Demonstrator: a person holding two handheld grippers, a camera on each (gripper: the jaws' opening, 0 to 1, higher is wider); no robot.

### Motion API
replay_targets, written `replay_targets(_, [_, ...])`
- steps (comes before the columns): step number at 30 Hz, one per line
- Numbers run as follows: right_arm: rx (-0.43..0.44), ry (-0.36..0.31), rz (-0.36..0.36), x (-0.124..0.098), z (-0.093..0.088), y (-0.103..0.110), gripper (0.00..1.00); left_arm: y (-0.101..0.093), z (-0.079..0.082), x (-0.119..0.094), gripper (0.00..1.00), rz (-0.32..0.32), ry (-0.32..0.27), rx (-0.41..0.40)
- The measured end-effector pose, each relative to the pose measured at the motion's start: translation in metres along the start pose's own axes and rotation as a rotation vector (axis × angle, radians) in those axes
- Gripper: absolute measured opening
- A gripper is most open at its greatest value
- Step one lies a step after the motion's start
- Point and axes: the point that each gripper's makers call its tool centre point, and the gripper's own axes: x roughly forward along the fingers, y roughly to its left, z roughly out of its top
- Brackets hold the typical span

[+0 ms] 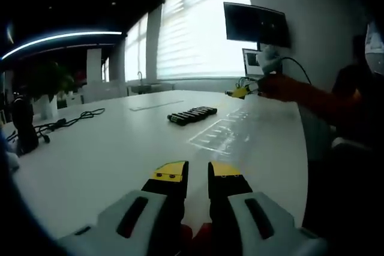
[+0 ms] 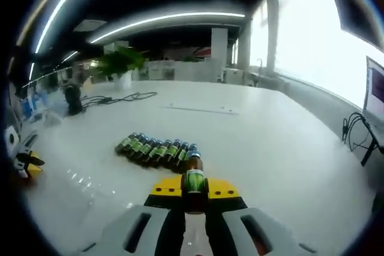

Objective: Grip medicine bottles put into box

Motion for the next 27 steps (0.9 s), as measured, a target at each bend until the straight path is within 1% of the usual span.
replay_targets(10, [0.001,0.003,-0.016,-0.020,-0.013,-0.001,0.08,0.001,0.000,0.001,0.07,0.005,0.002,0.003])
replay_targets(14, [0.023,0.004,-0.012,-0.026,-0.018,-0.001,0.08,0.000,0.000,0.001,0.07,0.006,0.004,0.008])
replay_targets(18, [0.049,0.017,-0.017,-0.031,-0.028,-0.002,0.08,0.001,0.000,0.001,0.07,0.007,0.005,0.010])
replay_targets(23, [0.043,0.040,-0.045,-0.035,-0.040,-0.002,0.08,0.001,0.000,0.001,0.07,0.009,0.006,0.013])
replay_targets(27, [0.041,0.049,-0.053,-0.036,-0.045,0.000,0.08,0.000,0.000,0.001,0.07,0.009,0.006,0.015])
